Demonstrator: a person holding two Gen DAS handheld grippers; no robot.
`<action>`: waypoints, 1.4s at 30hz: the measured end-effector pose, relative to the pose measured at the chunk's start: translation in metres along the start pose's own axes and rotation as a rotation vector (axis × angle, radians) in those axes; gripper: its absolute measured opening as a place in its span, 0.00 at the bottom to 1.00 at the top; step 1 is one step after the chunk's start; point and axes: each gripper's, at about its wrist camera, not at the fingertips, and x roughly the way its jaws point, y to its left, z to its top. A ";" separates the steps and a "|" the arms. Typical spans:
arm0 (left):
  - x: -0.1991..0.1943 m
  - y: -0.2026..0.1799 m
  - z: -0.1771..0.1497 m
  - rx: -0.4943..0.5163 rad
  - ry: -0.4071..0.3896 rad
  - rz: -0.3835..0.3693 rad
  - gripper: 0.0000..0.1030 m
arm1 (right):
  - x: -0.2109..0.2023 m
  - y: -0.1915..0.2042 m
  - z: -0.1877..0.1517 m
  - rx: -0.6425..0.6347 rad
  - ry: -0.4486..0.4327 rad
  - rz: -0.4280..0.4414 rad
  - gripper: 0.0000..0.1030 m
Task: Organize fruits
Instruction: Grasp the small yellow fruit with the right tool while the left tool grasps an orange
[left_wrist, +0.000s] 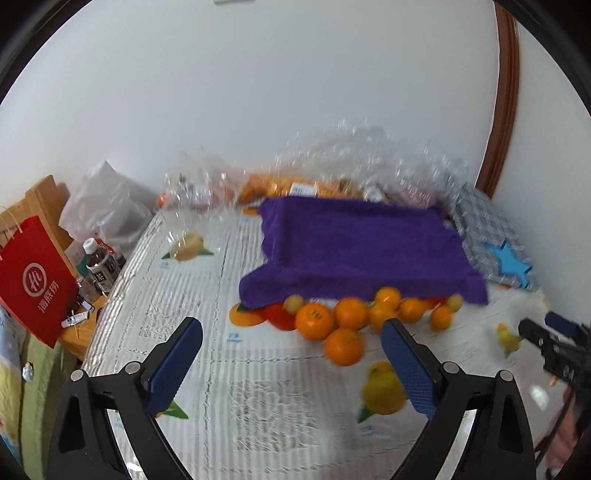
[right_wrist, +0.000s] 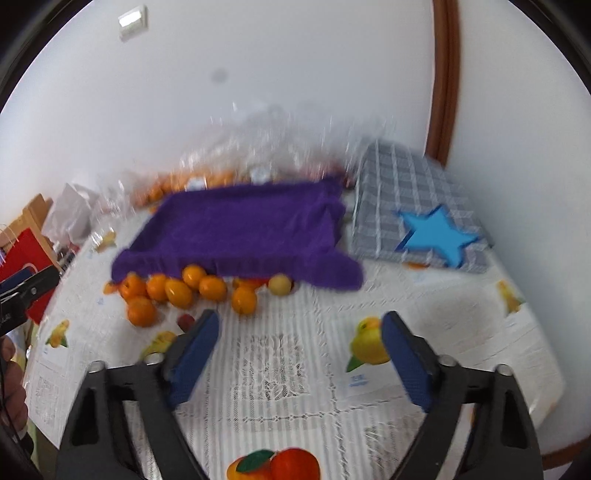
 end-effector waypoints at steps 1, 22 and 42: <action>0.009 0.001 -0.004 0.013 0.009 0.009 0.94 | 0.016 0.000 -0.001 -0.001 0.028 0.004 0.76; 0.086 0.024 -0.015 -0.072 0.112 -0.213 0.77 | 0.151 0.004 0.018 0.062 0.155 0.158 0.29; 0.132 0.020 -0.014 -0.240 0.197 -0.357 0.39 | 0.139 -0.007 0.009 0.043 0.093 0.138 0.27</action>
